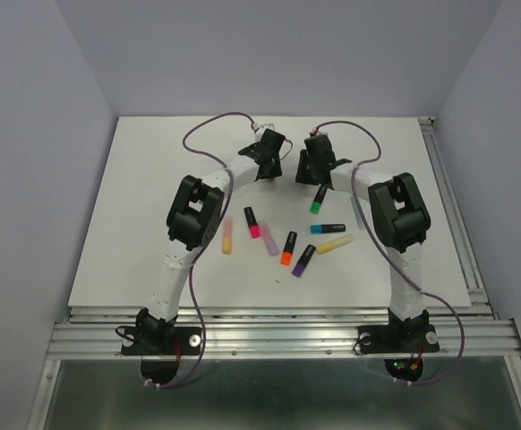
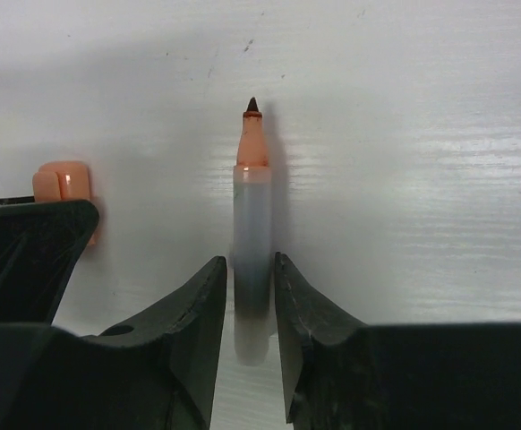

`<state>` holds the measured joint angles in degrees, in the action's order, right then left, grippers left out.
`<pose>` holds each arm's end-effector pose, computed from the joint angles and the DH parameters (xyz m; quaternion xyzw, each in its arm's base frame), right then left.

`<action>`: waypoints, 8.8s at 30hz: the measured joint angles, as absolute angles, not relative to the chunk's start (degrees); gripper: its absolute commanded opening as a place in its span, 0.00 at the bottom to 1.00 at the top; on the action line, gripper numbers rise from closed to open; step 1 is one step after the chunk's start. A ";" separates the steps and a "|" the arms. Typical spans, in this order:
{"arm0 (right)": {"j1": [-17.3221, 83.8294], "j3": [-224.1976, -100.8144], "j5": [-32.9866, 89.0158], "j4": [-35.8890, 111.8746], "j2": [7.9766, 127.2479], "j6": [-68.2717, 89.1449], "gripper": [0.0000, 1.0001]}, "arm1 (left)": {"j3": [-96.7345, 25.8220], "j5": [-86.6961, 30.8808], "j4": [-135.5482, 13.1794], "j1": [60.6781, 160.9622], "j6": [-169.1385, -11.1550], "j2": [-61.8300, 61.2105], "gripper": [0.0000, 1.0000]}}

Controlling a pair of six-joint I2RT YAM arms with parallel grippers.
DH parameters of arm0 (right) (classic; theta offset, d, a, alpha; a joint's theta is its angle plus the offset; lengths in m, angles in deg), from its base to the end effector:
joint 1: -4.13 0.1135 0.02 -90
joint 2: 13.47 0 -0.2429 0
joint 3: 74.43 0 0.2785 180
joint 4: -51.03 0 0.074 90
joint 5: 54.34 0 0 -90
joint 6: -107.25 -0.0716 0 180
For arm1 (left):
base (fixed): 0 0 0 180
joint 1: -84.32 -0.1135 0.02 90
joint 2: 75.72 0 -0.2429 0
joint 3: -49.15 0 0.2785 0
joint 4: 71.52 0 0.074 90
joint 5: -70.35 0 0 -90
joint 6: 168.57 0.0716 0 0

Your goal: Open the pen caps

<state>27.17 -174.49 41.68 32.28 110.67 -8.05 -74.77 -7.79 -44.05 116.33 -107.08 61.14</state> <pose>0.4788 0.1955 0.1022 0.0391 0.9146 0.1197 0.3842 0.4982 -0.2941 0.1238 -0.0157 0.9039 -0.1292 0.4076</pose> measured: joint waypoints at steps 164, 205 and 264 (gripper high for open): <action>39.07 -181.39 42.31 26.73 111.80 -6.32 0.05 | -9.90 -6.32 -58.02 112.37 -126.18 -3.84 0.00; 24.75 -150.75 58.64 21.46 71.09 -17.64 1.00 | -48.39 -14.56 -54.72 117.18 -110.88 29.56 0.00; 26.93 -134.12 61.26 16.76 48.38 -22.82 1.00 | -88.01 -18.63 -39.29 120.61 -99.69 63.22 0.80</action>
<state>26.93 -134.12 61.26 16.76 48.38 -22.82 -88.01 -18.63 -39.29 120.61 -99.69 63.22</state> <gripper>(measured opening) 0.999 0.779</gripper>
